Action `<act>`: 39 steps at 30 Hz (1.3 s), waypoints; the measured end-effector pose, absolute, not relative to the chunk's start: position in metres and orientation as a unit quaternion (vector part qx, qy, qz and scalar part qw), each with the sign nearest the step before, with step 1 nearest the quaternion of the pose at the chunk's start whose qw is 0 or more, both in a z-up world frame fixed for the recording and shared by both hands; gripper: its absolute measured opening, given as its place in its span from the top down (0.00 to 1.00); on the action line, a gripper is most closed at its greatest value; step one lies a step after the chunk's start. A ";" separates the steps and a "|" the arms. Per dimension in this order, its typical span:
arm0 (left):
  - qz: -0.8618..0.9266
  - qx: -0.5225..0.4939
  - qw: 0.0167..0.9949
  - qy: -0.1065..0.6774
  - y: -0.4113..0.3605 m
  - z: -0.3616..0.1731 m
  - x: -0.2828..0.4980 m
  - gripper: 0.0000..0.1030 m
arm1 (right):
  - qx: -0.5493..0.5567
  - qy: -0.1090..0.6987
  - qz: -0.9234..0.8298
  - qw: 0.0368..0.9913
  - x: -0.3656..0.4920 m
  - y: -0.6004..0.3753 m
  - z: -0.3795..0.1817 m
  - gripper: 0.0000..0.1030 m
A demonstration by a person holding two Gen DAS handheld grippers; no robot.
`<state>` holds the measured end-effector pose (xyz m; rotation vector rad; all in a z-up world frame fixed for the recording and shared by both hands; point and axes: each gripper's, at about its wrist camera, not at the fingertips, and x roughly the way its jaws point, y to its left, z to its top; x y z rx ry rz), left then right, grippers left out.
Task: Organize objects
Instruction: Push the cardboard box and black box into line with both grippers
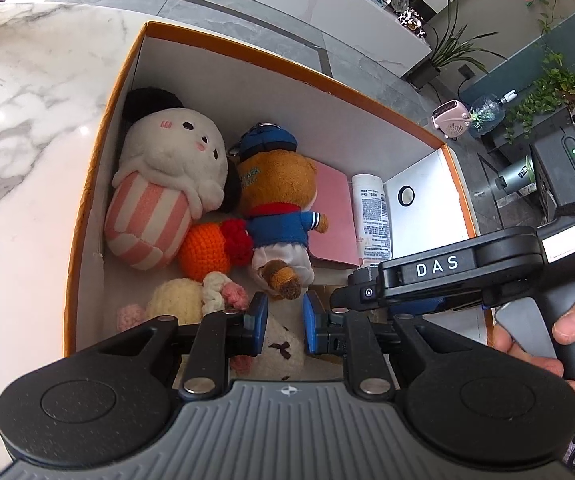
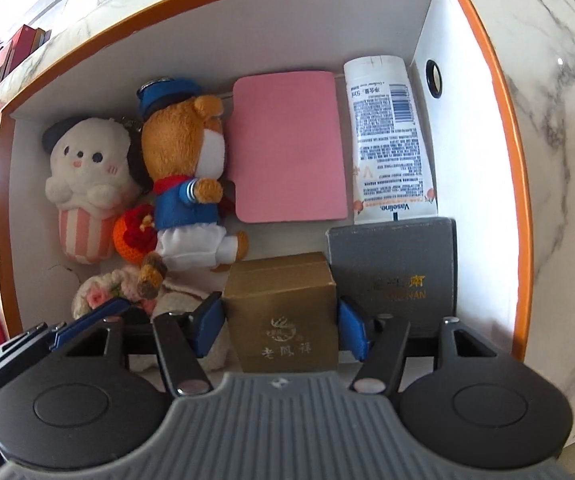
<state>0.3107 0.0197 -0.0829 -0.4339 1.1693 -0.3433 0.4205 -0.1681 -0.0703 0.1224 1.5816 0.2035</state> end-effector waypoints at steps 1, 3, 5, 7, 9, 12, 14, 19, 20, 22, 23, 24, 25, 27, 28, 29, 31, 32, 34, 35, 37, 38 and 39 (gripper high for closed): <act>-0.160 -0.203 0.798 0.545 0.020 -0.083 0.311 0.79 | 0.052 0.707 0.090 0.700 0.421 -0.166 -0.070 0.39; -0.162 -0.202 0.798 0.545 0.019 -0.084 0.312 0.79 | 0.050 0.700 0.084 0.707 0.421 -0.164 -0.070 0.40; -0.163 -0.202 0.797 0.545 0.019 -0.084 0.312 0.79 | 0.049 0.692 0.078 0.716 0.420 -0.163 -0.068 0.40; -0.163 -0.202 0.797 0.546 0.019 -0.085 0.313 0.79 | 0.048 0.683 0.074 0.725 0.419 -0.161 -0.064 0.39; -0.163 -0.202 0.797 0.546 0.019 -0.086 0.314 0.79 | 0.036 0.679 0.073 0.730 0.417 -0.157 -0.062 0.40; -0.162 -0.201 0.797 0.546 0.018 -0.086 0.315 0.79 | 0.016 0.682 0.084 0.726 0.411 -0.149 -0.063 0.39; -0.161 -0.201 0.797 0.546 0.019 -0.086 0.315 0.79 | 0.014 0.682 0.087 0.726 0.408 -0.147 -0.062 0.36; -0.162 -0.202 0.797 0.545 0.019 -0.086 0.314 0.79 | 0.012 0.690 0.089 0.719 0.402 -0.145 -0.063 0.37; -0.162 -0.202 0.797 0.545 0.019 -0.086 0.313 0.79 | 0.009 0.691 0.088 0.718 0.401 -0.144 -0.063 0.37; -0.162 -0.203 0.798 0.544 0.021 -0.085 0.313 0.79 | -0.001 0.690 0.084 0.719 0.396 -0.140 -0.063 0.37; -0.162 -0.204 0.798 0.544 0.022 -0.085 0.312 0.79 | -0.006 0.690 0.083 0.719 0.395 -0.137 -0.063 0.37; -0.162 -0.204 0.798 0.544 0.023 -0.084 0.312 0.79 | -0.010 0.688 0.082 0.721 0.393 -0.135 -0.062 0.37; -0.162 -0.205 0.798 0.543 0.023 -0.084 0.312 0.79 | -0.010 0.686 0.078 0.723 0.392 -0.133 -0.062 0.37; -0.163 -0.206 0.798 0.543 0.024 -0.083 0.311 0.79 | -0.009 0.682 0.074 0.728 0.390 -0.130 -0.061 0.41; -0.164 -0.205 0.798 0.542 0.024 -0.082 0.311 0.79 | -0.007 0.679 0.071 0.731 0.389 -0.128 -0.059 0.42; -0.165 -0.205 0.799 0.542 0.024 -0.081 0.310 0.79 | -0.010 0.675 0.068 0.735 0.389 -0.126 -0.058 0.42; -0.167 -0.204 0.799 0.540 0.026 -0.079 0.309 0.79 | -0.016 0.665 0.066 0.744 0.388 -0.123 -0.056 0.43; -0.168 -0.203 0.800 0.539 0.027 -0.078 0.309 0.79 | -0.019 0.661 0.066 0.747 0.388 -0.121 -0.055 0.43; -0.170 -0.201 0.801 0.537 0.028 -0.075 0.307 0.79 | -0.031 0.651 0.071 0.755 0.388 -0.117 -0.053 0.43; -0.171 -0.200 0.802 0.536 0.029 -0.074 0.307 0.79 | -0.034 0.646 0.073 0.759 0.388 -0.116 -0.052 0.43; -0.175 -0.199 0.803 0.534 0.030 -0.071 0.304 0.79 | -0.033 0.646 0.072 0.759 0.388 -0.115 -0.051 0.43; -0.177 -0.198 0.804 0.533 0.031 -0.068 0.302 0.79 | -0.034 0.646 0.073 0.759 0.392 -0.121 -0.048 0.43; -0.179 -0.196 0.805 0.531 0.031 -0.066 0.301 0.79 | -0.035 0.647 0.075 0.758 0.391 -0.122 -0.048 0.43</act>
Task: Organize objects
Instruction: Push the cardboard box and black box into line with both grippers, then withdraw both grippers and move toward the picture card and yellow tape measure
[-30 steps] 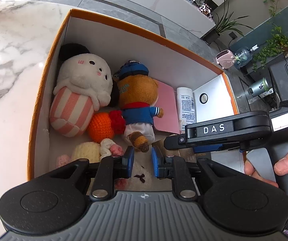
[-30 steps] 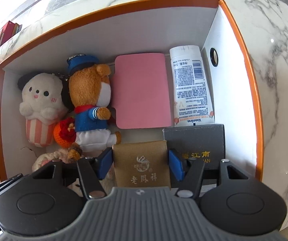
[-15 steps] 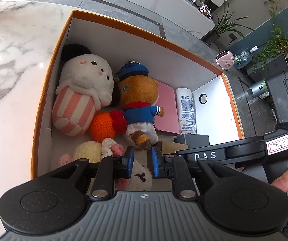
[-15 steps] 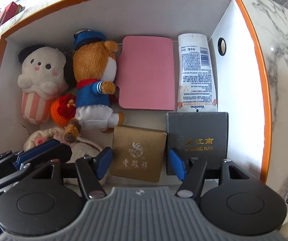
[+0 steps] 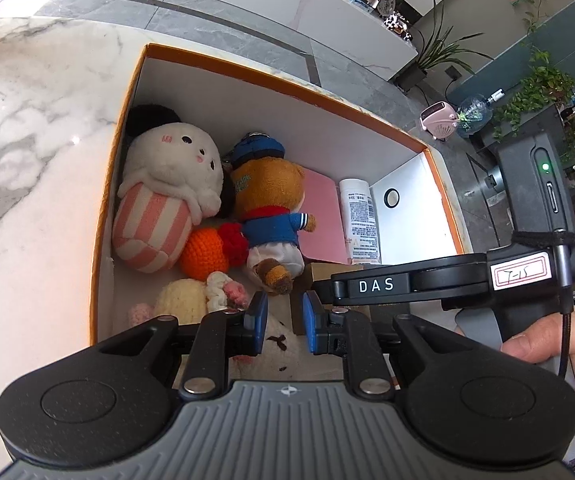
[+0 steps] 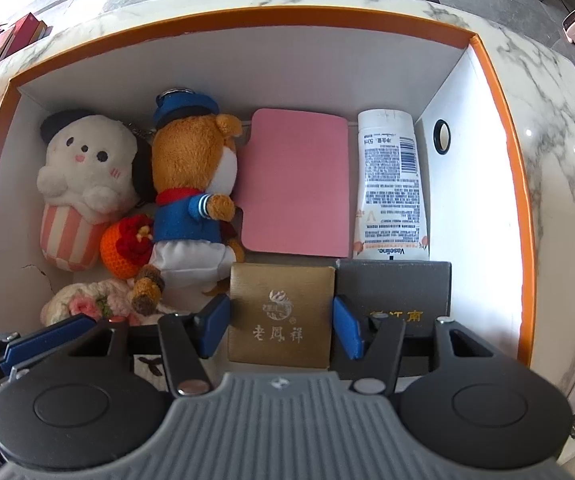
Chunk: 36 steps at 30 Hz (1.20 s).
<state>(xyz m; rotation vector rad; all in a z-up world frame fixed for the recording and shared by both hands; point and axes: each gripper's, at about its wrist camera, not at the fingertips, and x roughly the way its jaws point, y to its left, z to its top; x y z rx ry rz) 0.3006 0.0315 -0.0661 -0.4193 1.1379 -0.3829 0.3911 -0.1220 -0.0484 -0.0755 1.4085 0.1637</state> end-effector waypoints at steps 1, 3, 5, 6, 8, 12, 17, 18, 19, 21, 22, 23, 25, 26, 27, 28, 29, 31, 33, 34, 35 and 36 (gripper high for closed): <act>-0.182 -0.193 0.806 0.529 0.032 -0.063 0.298 0.79 | -0.035 0.647 0.077 0.758 0.394 -0.132 -0.053 0.42; -0.185 -0.188 0.809 0.525 0.034 -0.056 0.293 0.79 | -0.028 0.642 0.089 0.761 0.388 -0.145 -0.039 0.41; -0.189 -0.181 0.814 0.519 0.038 -0.047 0.286 0.79 | -0.022 0.635 0.095 0.766 0.384 -0.138 -0.040 0.41; -0.189 -0.178 0.816 0.516 0.039 -0.042 0.281 0.79 | -0.018 0.629 0.101 0.770 0.379 -0.138 -0.036 0.41; -0.189 -0.172 0.822 0.509 0.043 -0.033 0.272 0.75 | -0.016 0.619 0.111 0.778 0.369 -0.139 -0.024 0.41; -0.179 -0.157 0.833 0.500 0.052 -0.019 0.249 0.64 | -0.009 0.591 0.138 0.795 0.342 -0.145 -0.001 0.41; -0.151 -0.118 0.853 0.486 0.061 -0.013 0.219 0.40 | -0.007 0.542 0.186 0.819 0.301 -0.152 0.021 0.41; -0.146 -0.112 0.854 0.487 0.063 -0.016 0.214 0.38 | -0.006 0.530 0.196 0.825 0.291 -0.154 0.021 0.41; -0.140 -0.106 0.854 0.490 0.064 -0.019 0.209 0.35 | -0.006 0.520 0.201 0.830 0.281 -0.157 0.024 0.41; -0.131 -0.095 0.856 0.490 0.065 -0.028 0.202 0.27 | -0.008 0.500 0.212 0.839 0.263 -0.161 0.024 0.42; -0.128 -0.084 0.859 0.489 0.064 -0.032 0.198 0.24 | -0.006 0.493 0.216 0.843 0.255 -0.163 0.021 0.42; -0.126 -0.072 0.860 0.489 0.062 -0.037 0.194 0.22 | -0.005 0.490 0.219 0.844 0.249 -0.165 0.017 0.42; -0.131 -0.048 0.859 0.493 0.060 -0.049 0.189 0.19 | -0.006 0.487 0.219 0.845 0.238 -0.168 0.003 0.42; -0.135 -0.036 0.858 0.494 0.059 -0.056 0.188 0.19 | -0.009 0.488 0.216 0.846 0.233 -0.168 -0.006 0.42; -0.139 -0.022 0.858 0.495 0.060 -0.063 0.186 0.19 | -0.012 0.491 0.211 0.845 0.231 -0.168 -0.017 0.42; -0.142 -0.011 0.857 0.495 0.061 -0.069 0.187 0.19 | -0.012 0.494 0.208 0.844 0.229 -0.169 -0.028 0.42; -0.146 -0.002 0.857 0.494 0.062 -0.075 0.188 0.19 | -0.011 0.497 0.208 0.842 0.229 -0.169 -0.036 0.42; -0.156 0.014 0.854 0.496 0.065 -0.084 0.194 0.19 | -0.009 0.507 0.214 0.835 0.230 -0.167 -0.054 0.40; -0.174 0.035 0.853 0.491 0.066 -0.088 0.201 0.19 | -0.017 0.515 0.213 0.830 0.234 -0.163 -0.070 0.32; -0.187 0.047 0.852 0.487 0.064 -0.088 0.204 0.19 | -0.024 0.515 0.210 0.831 0.236 -0.162 -0.075 0.29; -0.201 0.059 0.849 0.485 0.063 -0.089 0.206 0.19 | -0.031 0.516 0.209 0.830 0.238 -0.160 -0.079 0.28; -0.218 0.072 0.843 0.487 0.060 -0.091 0.210 0.19 | -0.038 0.516 0.209 0.830 0.241 -0.158 -0.083 0.27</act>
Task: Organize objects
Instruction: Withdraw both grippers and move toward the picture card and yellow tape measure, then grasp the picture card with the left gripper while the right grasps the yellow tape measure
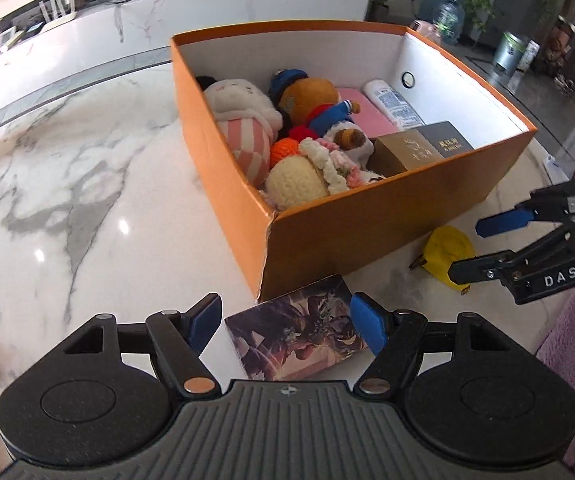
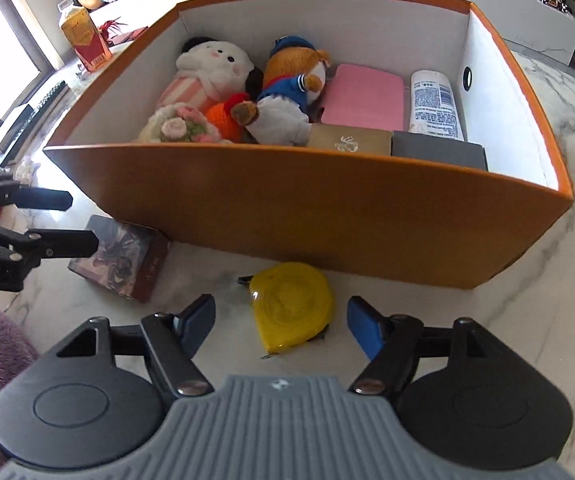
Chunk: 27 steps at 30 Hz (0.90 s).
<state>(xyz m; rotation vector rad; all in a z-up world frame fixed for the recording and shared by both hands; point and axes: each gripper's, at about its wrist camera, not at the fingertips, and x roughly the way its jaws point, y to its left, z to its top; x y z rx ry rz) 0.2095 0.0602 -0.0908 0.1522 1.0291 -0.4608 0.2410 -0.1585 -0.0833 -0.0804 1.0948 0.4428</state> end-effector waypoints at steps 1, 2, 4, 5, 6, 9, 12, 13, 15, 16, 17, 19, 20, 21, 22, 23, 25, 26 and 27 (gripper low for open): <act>-0.234 0.080 0.835 0.492 0.058 -0.093 0.212 0.19 | -0.043 0.516 0.209 0.830 0.243 -0.158 -0.085 0.25; -0.246 0.089 0.826 0.499 0.056 -0.097 0.216 0.18 | -0.047 0.517 0.210 0.829 0.246 -0.157 -0.087 0.23; -0.256 0.103 0.814 0.511 0.053 -0.103 0.220 0.19 | -0.057 0.518 0.212 0.826 0.251 -0.154 -0.092 0.23; -0.261 0.109 0.811 0.513 0.052 -0.105 0.221 0.19 | -0.063 0.519 0.212 0.826 0.252 -0.153 -0.094 0.22; -0.266 0.112 0.807 0.516 0.052 -0.106 0.222 0.19 | -0.070 0.518 0.213 0.825 0.254 -0.152 -0.096 0.22; -0.283 0.108 0.798 0.522 0.051 -0.107 0.221 0.19 | -0.080 0.520 0.217 0.823 0.256 -0.150 -0.102 0.22; -0.289 0.096 0.790 0.532 0.052 -0.106 0.218 0.19 | -0.078 0.523 0.219 0.820 0.254 -0.151 -0.106 0.24; -0.292 0.090 0.786 0.537 0.053 -0.105 0.216 0.19 | -0.077 0.524 0.220 0.819 0.253 -0.151 -0.107 0.25; -0.301 0.080 0.776 0.548 0.053 -0.104 0.212 0.19 | -0.084 0.521 0.221 0.820 0.249 -0.150 -0.107 0.27; -0.305 0.077 0.772 0.552 0.052 -0.103 0.208 0.19 | -0.083 0.522 0.224 0.819 0.247 -0.151 -0.107 0.28; -0.307 0.076 0.770 0.554 0.051 -0.103 0.205 0.19 | -0.081 0.524 0.227 0.817 0.245 -0.151 -0.107 0.28; -0.304 0.088 0.774 0.549 0.049 -0.100 0.199 0.22 | -0.078 0.526 0.229 0.815 0.240 -0.152 -0.107 0.28; -0.297 0.102 0.783 0.537 0.048 -0.097 0.196 0.23 | -0.079 0.526 0.228 0.816 0.239 -0.152 -0.107 0.28; -0.292 0.123 0.792 0.522 0.046 -0.094 0.195 0.23 | -0.079 0.525 0.226 0.817 0.237 -0.153 -0.107 0.28; -0.288 0.145 0.798 0.510 0.045 -0.092 0.194 0.22 | -0.079 0.525 0.226 0.816 0.236 -0.153 -0.107 0.28; -0.286 0.165 0.799 0.502 0.045 -0.090 0.194 0.19 | -0.079 0.526 0.225 0.817 0.235 -0.154 -0.106 0.28; -0.298 0.196 0.789 0.500 0.043 -0.090 0.200 0.17 | -0.077 0.526 0.223 0.817 0.235 -0.156 -0.106 0.28; -0.308 0.213 0.781 0.500 0.043 -0.091 0.202 0.15 | -0.078 0.526 0.222 0.818 0.237 -0.157 -0.106 0.27; -0.316 0.233 0.772 0.500 0.042 -0.093 0.203 0.15 | -0.080 0.524 0.221 0.819 0.239 -0.157 -0.105 0.26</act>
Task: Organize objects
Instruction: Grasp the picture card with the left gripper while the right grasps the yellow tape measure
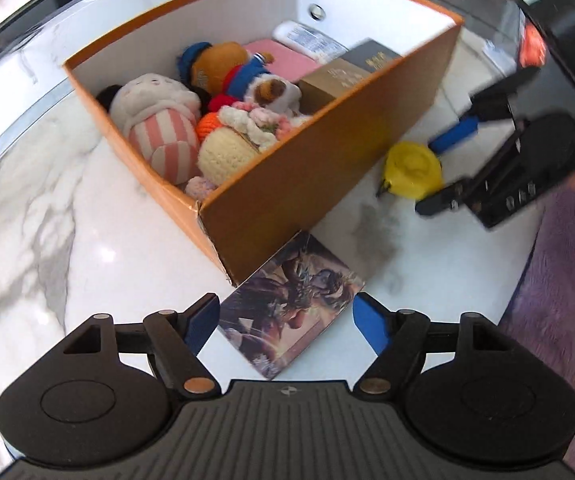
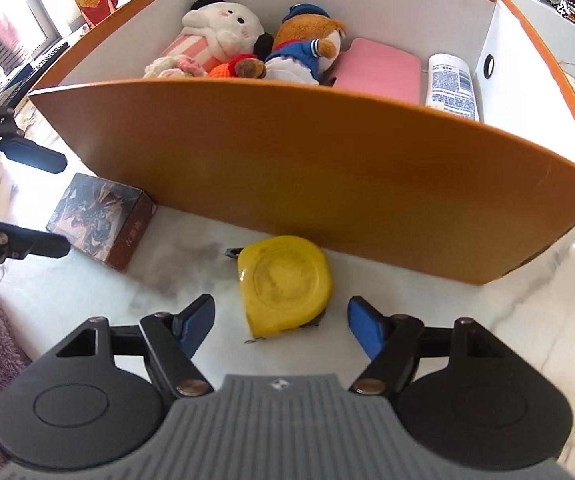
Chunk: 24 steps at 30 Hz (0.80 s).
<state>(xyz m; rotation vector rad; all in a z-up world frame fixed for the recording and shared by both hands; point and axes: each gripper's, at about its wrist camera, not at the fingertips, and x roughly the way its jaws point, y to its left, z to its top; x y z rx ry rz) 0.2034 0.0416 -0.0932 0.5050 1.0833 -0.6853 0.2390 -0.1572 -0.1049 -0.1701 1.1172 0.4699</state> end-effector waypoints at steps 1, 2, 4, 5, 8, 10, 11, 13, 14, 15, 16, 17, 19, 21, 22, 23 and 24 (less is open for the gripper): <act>-0.323 0.256 0.761 0.501 0.040 -0.096 0.205 0.15 | -0.083 0.522 0.221 0.819 0.240 -0.156 -0.104 0.23; -0.328 0.276 0.751 0.502 0.039 -0.100 0.205 0.15 | -0.087 0.521 0.224 0.819 0.242 -0.156 -0.104 0.21; -0.338 0.310 0.733 0.503 0.037 -0.107 0.204 0.15 | -0.098 0.520 0.230 0.817 0.246 -0.153 -0.105 0.21; -0.345 0.321 0.726 0.502 0.035 -0.109 0.205 0.15 | -0.105 0.520 0.233 0.815 0.248 -0.151 -0.106 0.20; -0.357 0.349 0.713 0.492 0.030 -0.116 0.204 0.13 | -0.127 0.517 0.237 0.813 0.256 -0.146 -0.109 0.20; -0.363 0.362 0.707 0.488 0.026 -0.120 0.204 0.13 | -0.137 0.514 0.240 0.812 0.260 -0.144 -0.111 0.20; -0.366 0.365 0.705 0.487 0.025 -0.122 0.204 0.13 | -0.140 0.514 0.243 0.811 0.261 -0.143 -0.112 0.18; -0.369 0.363 0.704 0.485 0.023 -0.125 0.205 0.12 | -0.142 0.513 0.250 0.809 0.262 -0.143 -0.113 0.18; -0.371 0.355 0.705 0.489 0.023 -0.125 0.206 0.13 | -0.145 0.511 0.255 0.808 0.261 -0.143 -0.113 0.21; -0.372 0.347 0.705 0.495 0.023 -0.125 0.207 0.14 | -0.149 0.507 0.259 0.808 0.260 -0.142 -0.113 0.22; -0.370 0.340 0.705 0.500 0.023 -0.125 0.207 0.16 | -0.153 0.506 0.260 0.808 0.259 -0.142 -0.113 0.25; -0.367 0.333 0.705 0.507 0.024 -0.125 0.207 0.18 | -0.155 0.506 0.259 0.808 0.258 -0.142 -0.112 0.28; -0.358 0.311 0.703 0.530 0.026 -0.125 0.207 0.24 | -0.151 0.509 0.263 0.806 0.257 -0.143 -0.111 0.31; -0.356 0.274 0.699 0.556 0.028 -0.124 0.206 0.28 | -0.145 0.516 0.259 0.803 0.257 -0.145 -0.110 0.33; -0.357 0.250 0.697 0.569 0.029 -0.124 0.204 0.29 | -0.142 0.520 0.258 0.802 0.257 -0.146 -0.109 0.33; -0.355 0.235 0.698 0.576 0.030 -0.124 0.202 0.29 | -0.137 0.524 0.258 0.800 0.257 -0.147 -0.109 0.33; -0.352 0.223 0.703 0.577 0.030 -0.123 0.200 0.29 | -0.133 0.529 0.260 0.797 0.257 -0.149 -0.109 0.34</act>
